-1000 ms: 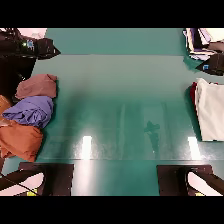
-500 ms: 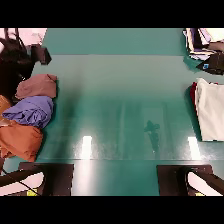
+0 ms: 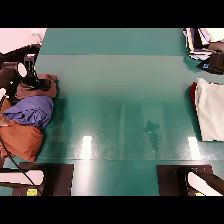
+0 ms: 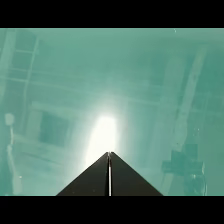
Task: Fold the shirts.
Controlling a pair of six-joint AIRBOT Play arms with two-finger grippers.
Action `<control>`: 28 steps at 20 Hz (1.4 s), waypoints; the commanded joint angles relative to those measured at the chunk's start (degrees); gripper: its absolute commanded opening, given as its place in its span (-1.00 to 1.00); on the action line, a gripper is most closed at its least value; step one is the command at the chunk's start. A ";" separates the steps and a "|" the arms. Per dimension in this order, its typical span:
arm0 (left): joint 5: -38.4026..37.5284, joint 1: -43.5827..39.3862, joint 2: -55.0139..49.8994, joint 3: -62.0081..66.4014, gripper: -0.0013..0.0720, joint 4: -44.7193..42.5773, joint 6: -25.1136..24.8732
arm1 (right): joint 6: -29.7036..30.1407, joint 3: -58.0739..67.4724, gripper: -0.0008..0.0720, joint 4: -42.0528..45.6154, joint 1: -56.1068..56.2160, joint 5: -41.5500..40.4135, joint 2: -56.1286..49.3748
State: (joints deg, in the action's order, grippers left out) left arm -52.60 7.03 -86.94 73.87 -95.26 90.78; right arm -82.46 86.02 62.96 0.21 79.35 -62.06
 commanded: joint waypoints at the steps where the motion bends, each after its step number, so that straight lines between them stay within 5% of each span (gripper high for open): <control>1: -0.44 0.46 -1.09 0.72 -0.83 -0.26 0.31 | -0.02 0.04 -0.92 -0.07 0.07 -0.55 0.02; 7: -2.91 0.46 4.81 6.64 -0.90 -0.15 0.70 | 0.00 0.07 -0.92 -0.52 0.07 -3.21 0.76; 13: -10.67 -3.61 23.10 24.48 -0.90 -0.33 -2.75 | 0.00 0.07 -0.92 -0.42 0.07 -16.59 8.04; 20: -19.41 -26.58 27.12 32.37 -0.91 -0.26 -2.60 | 0.02 0.09 -0.92 -0.42 0.07 -19.37 11.39; 24: -26.23 -43.04 19.80 32.37 -0.90 1.66 -2.12 | 0.02 0.09 -0.92 -0.44 0.07 -19.17 11.45; 28: -23.30 -54.47 9.86 32.37 -0.77 11.74 -5.27 | 0.02 0.09 -0.92 -0.42 0.07 -18.53 11.47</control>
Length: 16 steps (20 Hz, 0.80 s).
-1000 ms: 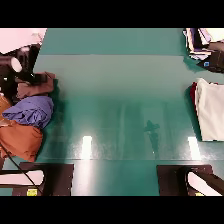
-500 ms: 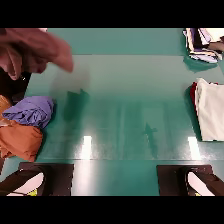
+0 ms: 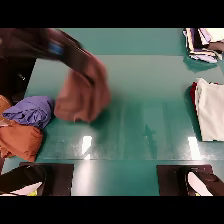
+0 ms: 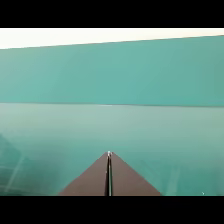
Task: Fold the shirts.
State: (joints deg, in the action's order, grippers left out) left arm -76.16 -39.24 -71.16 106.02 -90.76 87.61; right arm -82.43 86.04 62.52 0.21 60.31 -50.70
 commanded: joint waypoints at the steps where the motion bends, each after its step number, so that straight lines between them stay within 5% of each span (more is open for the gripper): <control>1: 1.14 -9.44 -8.28 0.22 0.05 11.21 -3.63 | 0.00 0.07 -0.92 0.02 0.07 1.33 0.09; 2: 1.86 -10.08 -10.19 0.22 0.48 13.68 -4.09 | 0.00 0.04 -0.92 0.04 0.07 2.01 0.09; 5: -0.09 -8.31 -12.59 0.22 0.48 8.81 -4.66 | 0.00 0.04 -0.92 0.11 0.07 2.91 0.11; 9: -10.64 4.09 -11.87 -0.17 0.47 1.49 -2.75 | 0.00 0.04 -0.92 0.15 0.07 2.86 0.09; 16: -3.89 24.85 -8.11 -25.38 0.48 18.12 -4.96 | 0.00 0.04 -0.92 0.13 0.07 2.84 0.07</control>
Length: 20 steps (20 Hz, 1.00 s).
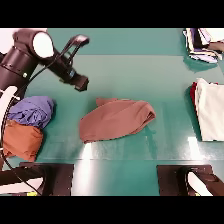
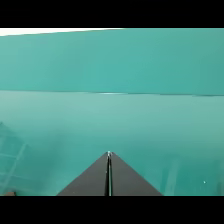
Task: Fold the shirts.
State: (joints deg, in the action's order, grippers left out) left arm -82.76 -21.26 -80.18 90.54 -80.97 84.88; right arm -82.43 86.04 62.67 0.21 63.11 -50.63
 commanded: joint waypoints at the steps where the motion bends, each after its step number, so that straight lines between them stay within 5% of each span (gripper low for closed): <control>1: 4.96 8.26 0.90 -14.67 0.47 12.63 -4.55 | 0.00 0.04 -0.92 -0.02 0.07 0.04 0.00; 7: 21.94 9.09 0.04 -33.92 0.48 20.63 -8.90 | 0.00 0.04 -0.92 -0.07 0.07 0.11 -0.07; 11: 23.71 9.09 -2.60 -35.36 0.45 25.49 -11.02 | -0.02 0.02 -0.92 -0.04 0.07 0.17 -0.15; 13: 23.58 9.11 -2.45 -34.80 -0.70 25.46 -10.95 | -0.02 0.02 -0.92 0.04 0.07 1.29 -0.17; 14: 23.58 9.11 -2.08 -34.07 -0.90 24.61 -10.88 | 0.00 0.02 -0.92 0.07 0.04 2.80 -0.39; 20: 22.88 9.11 6.03 -20.13 -0.90 8.20 -6.71 | -0.09 -13.11 -0.92 -0.17 0.07 14.43 -0.68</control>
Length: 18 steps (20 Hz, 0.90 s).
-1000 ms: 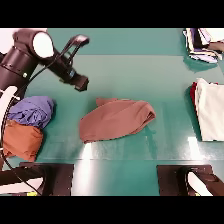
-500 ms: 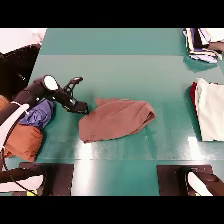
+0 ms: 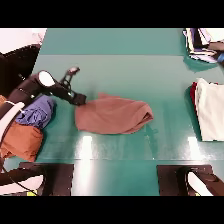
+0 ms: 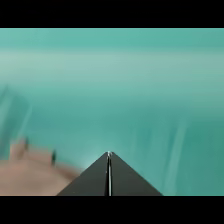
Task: Fold the shirts.
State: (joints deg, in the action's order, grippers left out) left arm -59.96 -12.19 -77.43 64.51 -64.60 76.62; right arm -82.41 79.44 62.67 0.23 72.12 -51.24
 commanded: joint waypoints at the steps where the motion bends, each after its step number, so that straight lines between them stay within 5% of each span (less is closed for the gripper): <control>1: -0.09 0.04 4.24 7.93 -0.90 -9.60 1.57 | -0.13 -10.88 -0.92 -0.22 0.04 5.64 -0.07; 3: -0.72 0.04 5.07 10.73 -0.90 -9.81 1.57 | -0.15 -19.91 -0.78 -0.33 0.04 4.07 -0.31; 5: -0.96 0.04 5.05 11.26 -0.90 -9.81 1.57 | -0.09 -28.39 0.32 -5.75 0.04 1.03 -2.64; 12: -1.97 0.04 4.81 11.23 -0.90 -9.84 1.57 | 16.00 -39.36 0.35 -37.94 10.91 -9.73 -21.55; 16: -2.23 0.04 4.81 11.23 -0.90 -9.81 1.57 | 17.57 -34.27 0.44 -40.24 19.47 -10.75 -30.95; 18: -2.49 0.04 4.81 11.23 -0.90 -9.81 1.57 | 17.55 -30.95 0.31 -40.19 22.23 -12.04 -34.67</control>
State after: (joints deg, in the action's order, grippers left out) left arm -62.11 -12.19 -72.66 75.70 -74.37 78.22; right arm -66.59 45.43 25.50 17.96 62.08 -80.31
